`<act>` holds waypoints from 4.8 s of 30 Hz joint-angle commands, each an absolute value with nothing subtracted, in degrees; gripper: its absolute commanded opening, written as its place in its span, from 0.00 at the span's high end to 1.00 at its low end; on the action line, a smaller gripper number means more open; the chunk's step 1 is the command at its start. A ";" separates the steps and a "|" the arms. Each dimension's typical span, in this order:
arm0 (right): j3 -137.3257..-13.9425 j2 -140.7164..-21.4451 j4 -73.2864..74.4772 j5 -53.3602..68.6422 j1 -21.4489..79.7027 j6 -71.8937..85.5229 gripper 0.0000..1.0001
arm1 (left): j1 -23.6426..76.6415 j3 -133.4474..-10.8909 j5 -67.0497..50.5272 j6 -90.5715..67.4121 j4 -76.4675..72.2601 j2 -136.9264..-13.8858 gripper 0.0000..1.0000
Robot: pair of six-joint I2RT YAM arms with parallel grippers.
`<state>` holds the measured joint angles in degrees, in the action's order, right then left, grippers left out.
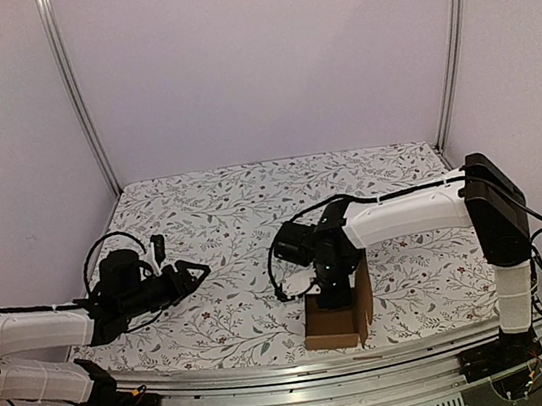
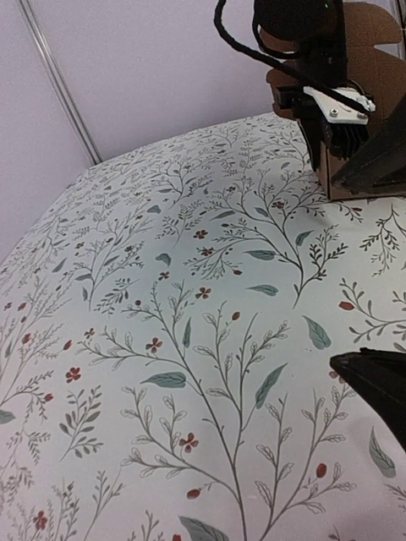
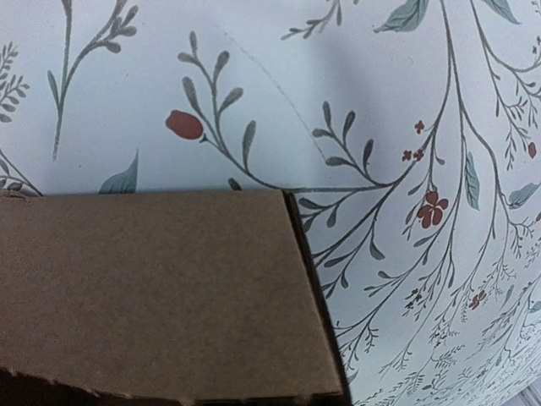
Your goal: Fold the paper box
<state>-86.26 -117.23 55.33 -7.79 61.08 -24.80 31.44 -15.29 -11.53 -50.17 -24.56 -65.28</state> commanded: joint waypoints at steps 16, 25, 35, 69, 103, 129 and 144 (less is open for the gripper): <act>-80.94 -114.76 48.67 -8.97 62.41 -24.87 0.79 | 30.35 -26.27 -13.30 -47.54 -15.75 -70.41 0.38; -80.86 -116.07 48.27 -8.96 62.46 -25.02 0.75 | 30.10 -26.19 -14.14 -47.64 -16.83 -71.47 0.39; -77.96 -115.10 41.50 -17.65 62.99 -25.23 0.76 | 29.71 -24.89 -13.90 -47.99 -16.61 -69.74 0.40; -63.33 -108.66 4.76 -38.99 60.94 -44.89 0.91 | 29.53 -27.53 -16.57 -51.68 -16.06 -70.02 0.41; -84.02 -113.48 39.46 -3.40 57.65 -20.84 0.94 | 48.52 -32.60 -17.72 -63.87 -50.00 -112.07 0.45; -82.15 -117.93 43.69 -12.01 57.14 -21.82 0.71 | 49.57 -32.57 -14.72 -62.76 -43.69 -111.35 0.50; -84.82 -116.38 50.12 -10.24 56.80 -18.98 0.59 | 49.40 -32.63 -14.45 -61.35 -43.02 -111.19 0.50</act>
<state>-83.74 -116.75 48.21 -10.39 57.08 -19.99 48.88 -34.11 -15.59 -62.39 -49.76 -111.00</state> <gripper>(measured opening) 0.421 0.499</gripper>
